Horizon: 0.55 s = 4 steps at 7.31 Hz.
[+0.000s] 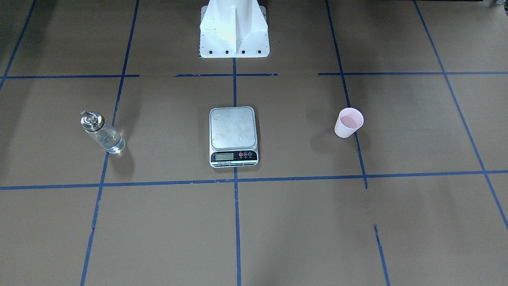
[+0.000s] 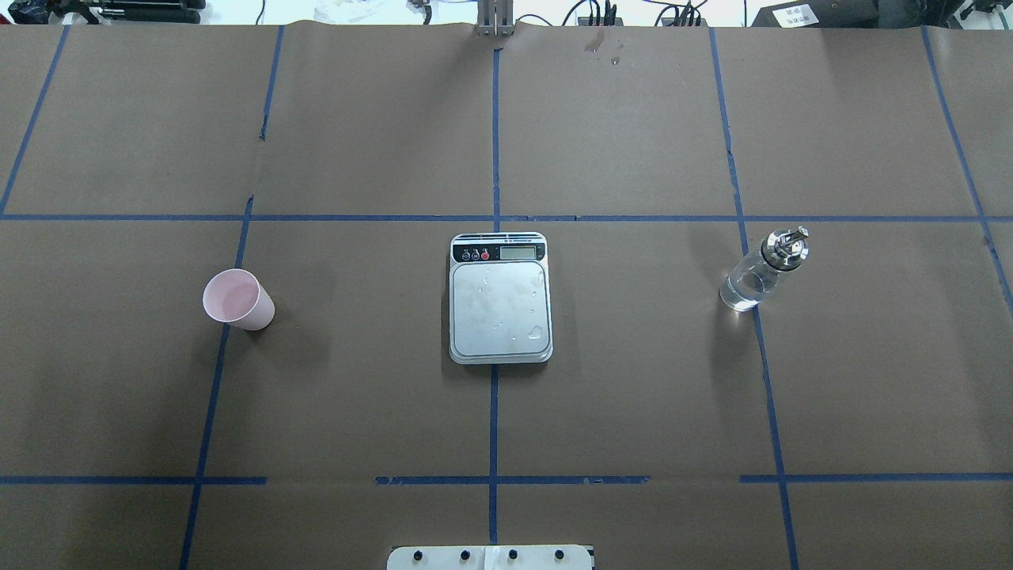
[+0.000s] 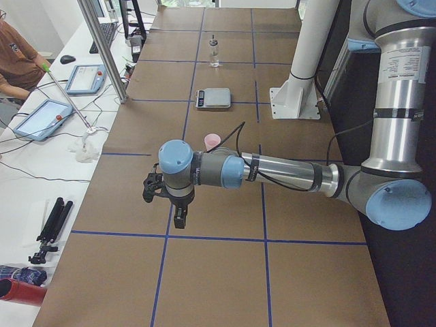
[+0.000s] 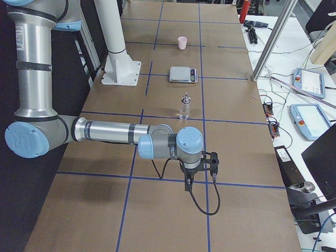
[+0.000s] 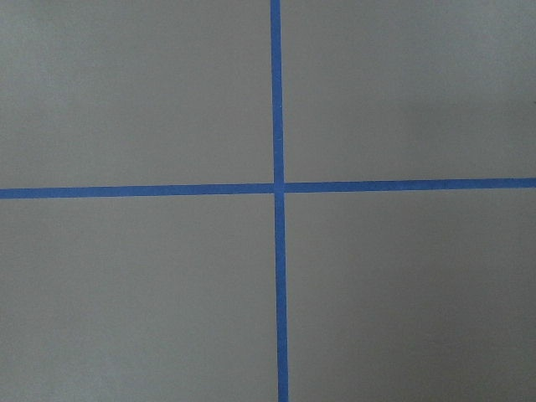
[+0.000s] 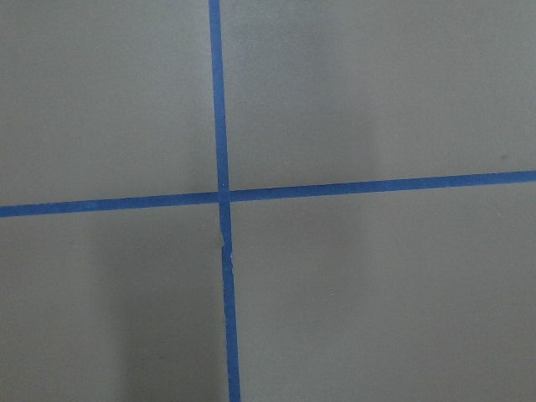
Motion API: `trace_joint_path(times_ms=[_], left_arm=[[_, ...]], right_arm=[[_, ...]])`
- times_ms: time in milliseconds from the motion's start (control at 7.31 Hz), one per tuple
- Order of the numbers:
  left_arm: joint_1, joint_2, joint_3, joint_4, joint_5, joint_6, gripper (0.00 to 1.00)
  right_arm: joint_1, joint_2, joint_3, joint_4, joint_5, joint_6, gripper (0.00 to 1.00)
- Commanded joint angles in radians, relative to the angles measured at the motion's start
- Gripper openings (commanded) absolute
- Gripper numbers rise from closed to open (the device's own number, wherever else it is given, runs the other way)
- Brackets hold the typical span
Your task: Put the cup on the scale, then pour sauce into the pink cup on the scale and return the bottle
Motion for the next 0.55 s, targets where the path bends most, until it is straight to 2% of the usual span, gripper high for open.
trace_joint_path(times_ms=[0,137,411], left_arm=[[0.004,-0.034,-0.091,0.003,0.001,-0.007,1.0],[0.012,-0.071,-0.141,0.002,-0.002,-0.007,1.0],[0.061,-0.079,-0.157,-0.041,-0.005,-0.007,1.0]], right_arm=[[0.0,0.001,0.004,0.0,0.002,0.001,1.0],[0.0,0.0,0.01,0.0,0.003,0.003,1.0],[0.001,0.0,0.042,-0.006,0.024,0.006,1.0]])
